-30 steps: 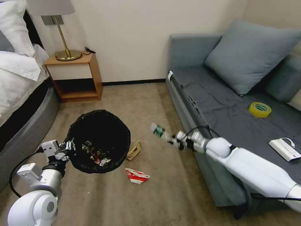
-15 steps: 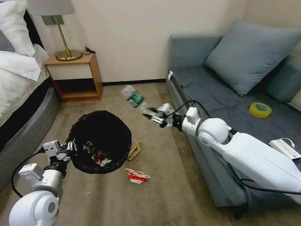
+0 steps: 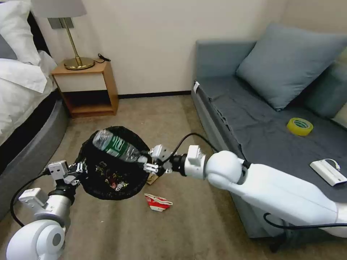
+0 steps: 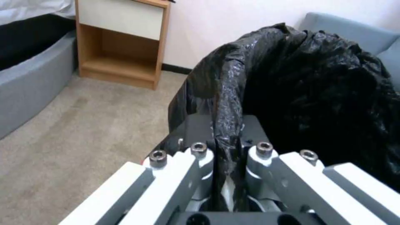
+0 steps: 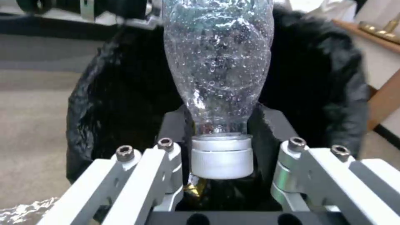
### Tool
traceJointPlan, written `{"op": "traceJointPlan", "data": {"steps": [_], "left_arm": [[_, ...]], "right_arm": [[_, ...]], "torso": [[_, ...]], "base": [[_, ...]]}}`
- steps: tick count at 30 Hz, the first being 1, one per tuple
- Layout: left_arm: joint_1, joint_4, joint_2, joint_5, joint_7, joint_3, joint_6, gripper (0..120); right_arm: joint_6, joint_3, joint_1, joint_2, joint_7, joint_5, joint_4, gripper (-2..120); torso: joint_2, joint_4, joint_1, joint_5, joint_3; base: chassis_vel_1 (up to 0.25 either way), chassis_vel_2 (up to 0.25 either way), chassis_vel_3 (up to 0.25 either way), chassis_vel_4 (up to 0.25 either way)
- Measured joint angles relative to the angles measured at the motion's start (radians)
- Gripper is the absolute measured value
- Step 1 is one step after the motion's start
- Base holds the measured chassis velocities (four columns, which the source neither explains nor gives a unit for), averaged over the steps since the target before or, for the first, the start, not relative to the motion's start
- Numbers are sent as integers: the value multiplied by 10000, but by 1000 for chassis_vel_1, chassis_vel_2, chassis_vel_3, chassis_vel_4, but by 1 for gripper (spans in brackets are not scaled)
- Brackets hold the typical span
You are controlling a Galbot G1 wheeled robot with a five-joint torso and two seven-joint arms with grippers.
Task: Pick up the trash bin, then pick up the garbage on the floor and place it into the trash bin.
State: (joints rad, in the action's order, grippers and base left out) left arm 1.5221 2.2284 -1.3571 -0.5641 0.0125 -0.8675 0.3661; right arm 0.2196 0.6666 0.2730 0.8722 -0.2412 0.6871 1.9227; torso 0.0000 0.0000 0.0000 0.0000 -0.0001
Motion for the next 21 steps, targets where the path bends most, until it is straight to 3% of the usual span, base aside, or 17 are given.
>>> {"op": "traceJointPlan", "data": {"steps": [11,21], "left_arm": [[188,246,-267,64,23,151,3,4],[242,246,-479,157,53,139,-18,4]], "right_arm": [[15,533,-98,187,-10,-337,-340,28],[20,496,-38,133,-117,-354,-280,59]], "torso": [[-1,-1,0,0,0],[-1,0,0,0,0]], "base": [[0,0,0,0],[0,0,0,0]]}}
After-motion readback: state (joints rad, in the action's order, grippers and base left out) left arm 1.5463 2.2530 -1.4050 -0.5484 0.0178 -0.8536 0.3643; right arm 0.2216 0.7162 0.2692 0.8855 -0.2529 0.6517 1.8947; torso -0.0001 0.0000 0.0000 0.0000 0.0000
